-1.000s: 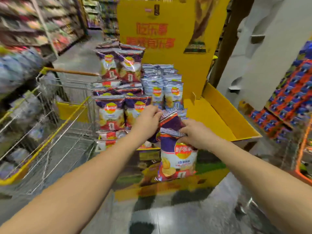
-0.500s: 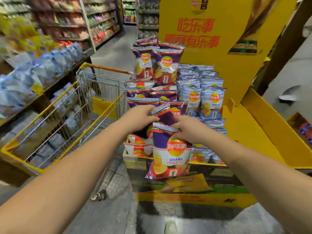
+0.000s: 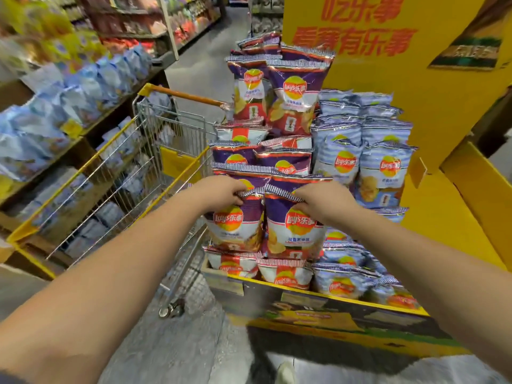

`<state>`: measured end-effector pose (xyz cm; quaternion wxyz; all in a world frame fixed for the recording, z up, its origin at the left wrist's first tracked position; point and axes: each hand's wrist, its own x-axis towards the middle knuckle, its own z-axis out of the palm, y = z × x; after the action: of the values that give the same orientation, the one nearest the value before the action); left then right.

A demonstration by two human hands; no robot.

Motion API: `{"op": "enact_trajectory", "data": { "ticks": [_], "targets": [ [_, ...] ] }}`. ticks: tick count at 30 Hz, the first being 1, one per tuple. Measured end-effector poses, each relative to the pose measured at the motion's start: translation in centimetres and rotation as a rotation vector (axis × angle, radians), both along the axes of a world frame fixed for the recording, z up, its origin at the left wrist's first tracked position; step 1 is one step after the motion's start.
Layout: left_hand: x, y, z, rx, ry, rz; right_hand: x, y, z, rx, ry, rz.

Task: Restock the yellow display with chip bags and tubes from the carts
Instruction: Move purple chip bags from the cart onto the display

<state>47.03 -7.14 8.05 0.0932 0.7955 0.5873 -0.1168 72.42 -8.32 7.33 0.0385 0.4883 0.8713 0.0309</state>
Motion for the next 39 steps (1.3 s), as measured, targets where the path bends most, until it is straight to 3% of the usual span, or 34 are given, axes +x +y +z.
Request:
{"op": "enact_trajectory", "data": {
  "ticks": [13, 17, 26, 33, 39],
  "targets": [
    [-0.3, 2.5, -2.7, 0.125, -0.085, 0.068, -1.1, 0.3, -6.1, 0.271, 0.151, 0.021],
    [-0.3, 1.7, -3.7, 0.217, -0.087, 0.103, -1.3, 0.1, -6.9, 0.242, 0.214, -0.032],
    [-0.4, -2.5, -2.9, 0.417, -0.214, 0.147, -1.1, -0.4, -2.1, 0.06, 0.265, -0.259],
    [3.1, -8.7, -0.3, 0.442, -0.524, 0.125, -0.2, -8.2, 1.3, 0.117, 0.556, -0.423],
    [12.8, -16.3, -1.9, 0.099, -0.791, 0.006, 3.6, -21.2, -2.3, -0.116, 1.043, -0.729]
  ]
}}
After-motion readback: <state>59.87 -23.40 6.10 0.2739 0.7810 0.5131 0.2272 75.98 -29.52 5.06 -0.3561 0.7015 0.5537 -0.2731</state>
